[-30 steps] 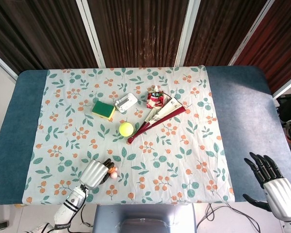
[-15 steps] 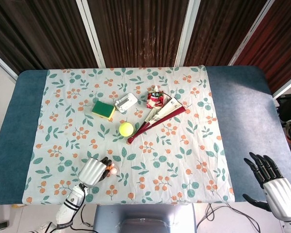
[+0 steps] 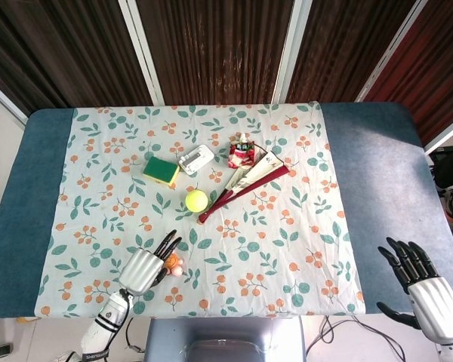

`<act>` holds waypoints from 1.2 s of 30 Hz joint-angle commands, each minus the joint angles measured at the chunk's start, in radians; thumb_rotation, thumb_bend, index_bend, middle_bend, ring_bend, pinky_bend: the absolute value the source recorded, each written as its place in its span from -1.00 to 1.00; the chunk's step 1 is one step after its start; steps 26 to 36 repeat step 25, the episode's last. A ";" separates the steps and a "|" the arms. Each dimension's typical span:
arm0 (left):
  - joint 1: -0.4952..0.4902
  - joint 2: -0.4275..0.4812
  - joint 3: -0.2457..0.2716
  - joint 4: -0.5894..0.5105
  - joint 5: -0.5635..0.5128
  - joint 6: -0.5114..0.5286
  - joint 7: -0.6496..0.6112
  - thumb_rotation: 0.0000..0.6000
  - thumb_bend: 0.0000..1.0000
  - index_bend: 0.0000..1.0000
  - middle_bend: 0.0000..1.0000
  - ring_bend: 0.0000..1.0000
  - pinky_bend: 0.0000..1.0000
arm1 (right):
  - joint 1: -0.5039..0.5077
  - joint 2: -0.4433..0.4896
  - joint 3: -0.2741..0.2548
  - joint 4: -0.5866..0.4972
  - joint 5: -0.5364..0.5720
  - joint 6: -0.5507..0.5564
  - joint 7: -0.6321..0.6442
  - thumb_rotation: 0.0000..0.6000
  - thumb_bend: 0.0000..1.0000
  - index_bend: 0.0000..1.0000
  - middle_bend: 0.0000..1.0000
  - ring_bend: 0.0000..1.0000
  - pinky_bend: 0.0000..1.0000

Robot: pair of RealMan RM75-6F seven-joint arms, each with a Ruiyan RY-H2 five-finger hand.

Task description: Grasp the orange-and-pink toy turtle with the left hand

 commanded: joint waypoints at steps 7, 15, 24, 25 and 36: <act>0.124 0.234 0.086 -0.295 -0.029 0.105 0.012 1.00 -0.30 -1.00 -1.00 -0.43 0.18 | 0.002 -0.005 -0.001 -0.002 0.000 -0.010 -0.016 1.00 -0.84 -1.00 -1.00 -1.00 -1.00; 0.323 0.466 0.160 -0.367 -0.071 0.351 -0.176 1.00 -0.30 -1.00 -1.00 -1.00 -0.73 | 0.013 -0.020 -0.003 -0.008 0.003 -0.047 -0.052 1.00 -0.84 -1.00 -1.00 -1.00 -1.00; 0.359 0.526 0.112 -0.360 -0.086 0.378 -0.270 1.00 -0.30 -1.00 -1.00 -1.00 -0.76 | 0.043 -0.041 -0.006 -0.026 0.023 -0.132 -0.102 1.00 -0.84 -1.00 -1.00 -1.00 -1.00; 0.361 0.528 0.107 -0.360 -0.088 0.377 -0.271 1.00 -0.30 -1.00 -1.00 -1.00 -0.76 | 0.044 -0.042 -0.007 -0.028 0.023 -0.135 -0.104 1.00 -0.84 -1.00 -1.00 -1.00 -1.00; 0.361 0.528 0.107 -0.360 -0.088 0.377 -0.271 1.00 -0.30 -1.00 -1.00 -1.00 -0.76 | 0.044 -0.042 -0.007 -0.028 0.023 -0.135 -0.104 1.00 -0.84 -1.00 -1.00 -1.00 -1.00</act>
